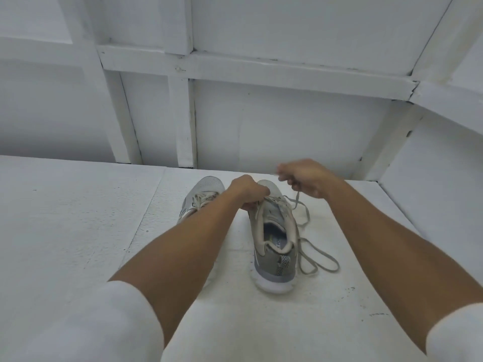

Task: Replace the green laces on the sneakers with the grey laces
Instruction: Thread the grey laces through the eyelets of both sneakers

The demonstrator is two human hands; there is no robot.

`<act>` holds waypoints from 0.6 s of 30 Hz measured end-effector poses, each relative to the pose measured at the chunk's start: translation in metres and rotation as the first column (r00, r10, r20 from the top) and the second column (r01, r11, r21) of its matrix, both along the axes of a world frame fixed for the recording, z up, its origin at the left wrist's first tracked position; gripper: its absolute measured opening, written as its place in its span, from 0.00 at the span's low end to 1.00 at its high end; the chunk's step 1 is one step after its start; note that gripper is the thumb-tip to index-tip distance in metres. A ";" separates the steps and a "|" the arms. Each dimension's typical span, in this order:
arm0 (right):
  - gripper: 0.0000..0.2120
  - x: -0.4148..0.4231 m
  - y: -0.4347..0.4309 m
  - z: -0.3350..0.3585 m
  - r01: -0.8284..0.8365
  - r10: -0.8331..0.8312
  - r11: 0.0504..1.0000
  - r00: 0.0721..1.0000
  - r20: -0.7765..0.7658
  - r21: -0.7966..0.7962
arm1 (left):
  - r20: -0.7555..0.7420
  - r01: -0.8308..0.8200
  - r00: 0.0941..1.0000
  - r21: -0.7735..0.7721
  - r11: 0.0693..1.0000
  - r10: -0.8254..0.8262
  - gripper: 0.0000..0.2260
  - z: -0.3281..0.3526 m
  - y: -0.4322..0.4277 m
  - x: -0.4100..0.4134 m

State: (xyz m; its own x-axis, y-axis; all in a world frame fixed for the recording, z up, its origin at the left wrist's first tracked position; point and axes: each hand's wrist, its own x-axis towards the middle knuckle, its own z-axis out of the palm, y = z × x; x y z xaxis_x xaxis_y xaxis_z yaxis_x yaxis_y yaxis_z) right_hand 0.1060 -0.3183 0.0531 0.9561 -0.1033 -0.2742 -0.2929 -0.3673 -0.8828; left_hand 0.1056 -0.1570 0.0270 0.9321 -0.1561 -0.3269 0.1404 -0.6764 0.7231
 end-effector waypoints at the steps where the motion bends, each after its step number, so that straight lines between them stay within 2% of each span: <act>1: 0.07 -0.002 0.002 -0.007 -0.014 0.014 1.000 1.000 0.004 -0.028 | -0.004 -0.009 1.000 0.006 1.000 0.009 0.11 -0.002 -0.001 0.000; 3: 0.04 -0.007 0.007 -0.018 -0.031 0.032 0.996 0.999 0.004 -0.079 | -0.009 -0.030 1.000 -0.011 1.000 0.030 0.11 -0.005 -0.002 0.001; 11: 0.09 -0.013 0.020 -0.040 -0.017 0.025 0.970 0.999 0.027 -0.241 | -0.073 -0.123 0.991 -0.142 0.982 0.114 0.06 -0.014 0.002 0.004; 18: 0.06 -0.018 0.028 -0.042 -0.013 0.021 0.967 0.999 0.027 -0.256 | -0.149 -0.151 0.981 -0.196 0.969 0.123 0.09 -0.019 0.003 0.007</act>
State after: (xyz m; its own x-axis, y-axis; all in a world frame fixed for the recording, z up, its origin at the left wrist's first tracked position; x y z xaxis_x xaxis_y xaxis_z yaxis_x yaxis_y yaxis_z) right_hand 0.0878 -0.2907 0.0115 0.9656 -0.1499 -0.2123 -0.2597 -0.5866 -0.7671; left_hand 0.1126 -0.1536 0.0079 0.8987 -0.1068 -0.4254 0.3273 -0.4823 0.8125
